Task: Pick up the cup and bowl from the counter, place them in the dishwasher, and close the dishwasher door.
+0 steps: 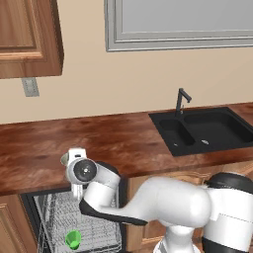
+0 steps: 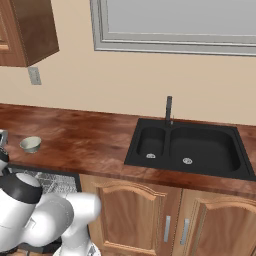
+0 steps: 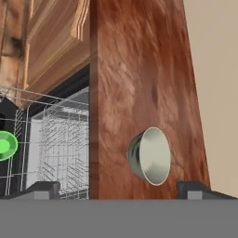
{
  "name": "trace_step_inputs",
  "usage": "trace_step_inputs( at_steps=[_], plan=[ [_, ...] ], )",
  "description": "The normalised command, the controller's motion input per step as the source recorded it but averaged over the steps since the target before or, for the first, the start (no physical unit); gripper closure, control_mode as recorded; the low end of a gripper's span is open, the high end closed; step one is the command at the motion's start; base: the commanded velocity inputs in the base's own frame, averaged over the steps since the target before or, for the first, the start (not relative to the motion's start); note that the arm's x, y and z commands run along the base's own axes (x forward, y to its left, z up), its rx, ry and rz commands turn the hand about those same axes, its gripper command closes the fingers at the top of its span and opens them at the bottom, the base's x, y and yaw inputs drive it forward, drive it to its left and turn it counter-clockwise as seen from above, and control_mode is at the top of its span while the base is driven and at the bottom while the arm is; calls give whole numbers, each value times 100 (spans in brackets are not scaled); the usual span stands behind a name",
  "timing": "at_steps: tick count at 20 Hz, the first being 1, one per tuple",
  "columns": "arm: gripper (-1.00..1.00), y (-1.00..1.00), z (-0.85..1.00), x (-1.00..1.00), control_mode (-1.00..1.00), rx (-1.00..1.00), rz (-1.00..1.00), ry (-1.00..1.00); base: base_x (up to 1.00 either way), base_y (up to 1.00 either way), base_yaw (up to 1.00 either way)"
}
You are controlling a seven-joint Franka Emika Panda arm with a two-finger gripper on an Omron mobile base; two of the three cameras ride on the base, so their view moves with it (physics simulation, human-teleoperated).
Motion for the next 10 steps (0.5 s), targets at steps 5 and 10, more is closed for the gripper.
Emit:
trace_step_inputs(
  at_steps=[5,10],
  plan=[
    [-100,0,1,0,-100,-2,-13,0,0,0,0],
    [-100,-4,0,6,-100,0,-11,0,0,0,0]
  ],
)
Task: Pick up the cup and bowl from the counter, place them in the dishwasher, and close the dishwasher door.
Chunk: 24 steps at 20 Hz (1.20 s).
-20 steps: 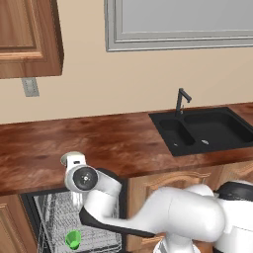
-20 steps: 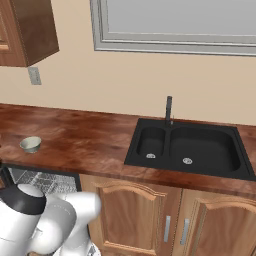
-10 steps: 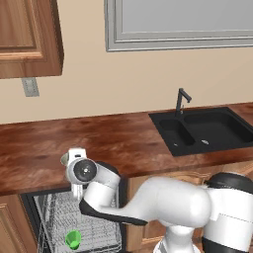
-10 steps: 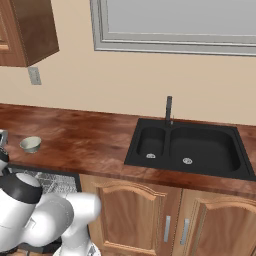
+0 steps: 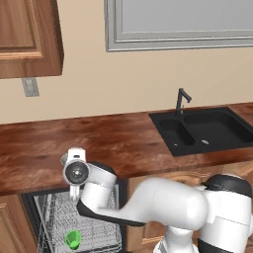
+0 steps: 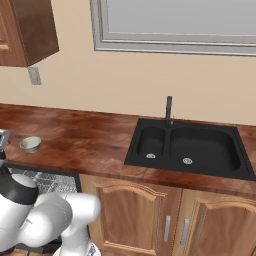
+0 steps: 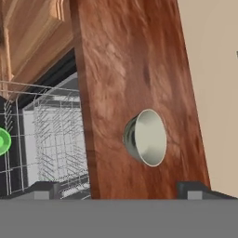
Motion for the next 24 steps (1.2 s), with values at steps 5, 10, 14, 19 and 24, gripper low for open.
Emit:
trace_step_inputs(
  at_steps=[5,10,14,19,24],
  plan=[
    [-100,-17,0,15,-100,0,-8,0,0,0,0],
    [-100,-20,0,19,-100,0,-6,0,0,0,0],
    [-100,-8,-3,35,-100,0,-1,0,0,0,0],
    [-100,0,-18,43,-100,0,0,0,0,0,0],
    [-100,1,-32,21,-100,0,0,0,0,0,0]
  ],
)
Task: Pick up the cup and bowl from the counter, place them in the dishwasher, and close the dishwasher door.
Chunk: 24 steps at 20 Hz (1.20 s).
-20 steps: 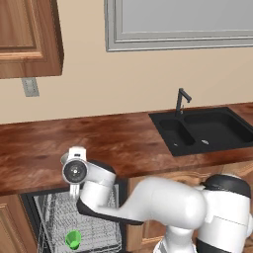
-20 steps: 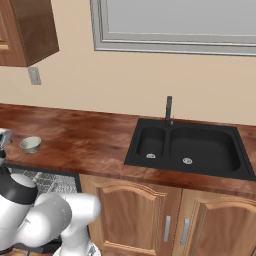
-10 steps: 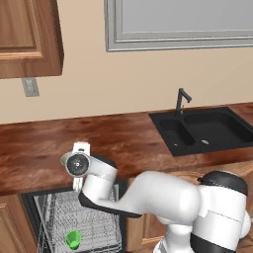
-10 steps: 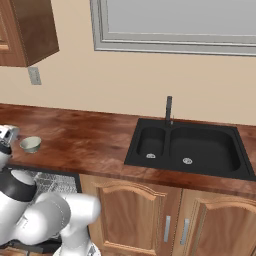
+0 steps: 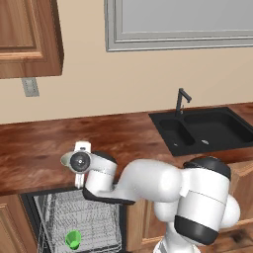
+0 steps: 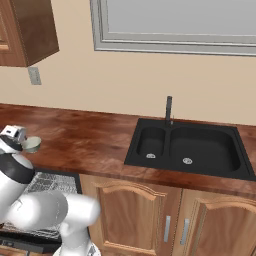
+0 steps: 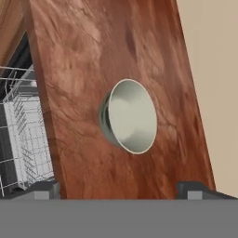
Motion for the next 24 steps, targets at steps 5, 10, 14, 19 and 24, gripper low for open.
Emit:
trace_step_inputs(
  at_steps=[5,10,14,19,24],
  plan=[
    [-100,1,-18,21,-100,0,0,0,0,0,0],
    [-100,5,-12,27,-100,0,0,0,0,0,0],
    [-100,16,-24,31,-100,0,0,0,0,0,0],
    [-100,28,-30,27,-100,0,0,0,0,0,0],
    [-100,35,-35,16,-100,0,0,0,0,0,0]
  ],
)
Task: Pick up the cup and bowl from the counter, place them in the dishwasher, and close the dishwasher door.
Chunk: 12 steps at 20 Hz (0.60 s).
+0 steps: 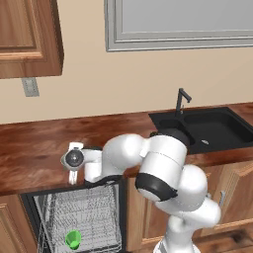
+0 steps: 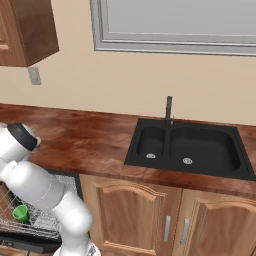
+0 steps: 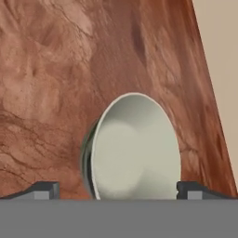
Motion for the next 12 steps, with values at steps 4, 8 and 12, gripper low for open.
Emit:
trace_step_inputs(
  at_steps=[4,8,12],
  plan=[
    [100,26,-33,11,-100,0,0,0,0,0,0],
    [100,2,-22,5,-100,0,0,0,0,0,0],
    [100,0,-6,1,-100,0,0,0,0,0,0]
  ],
)
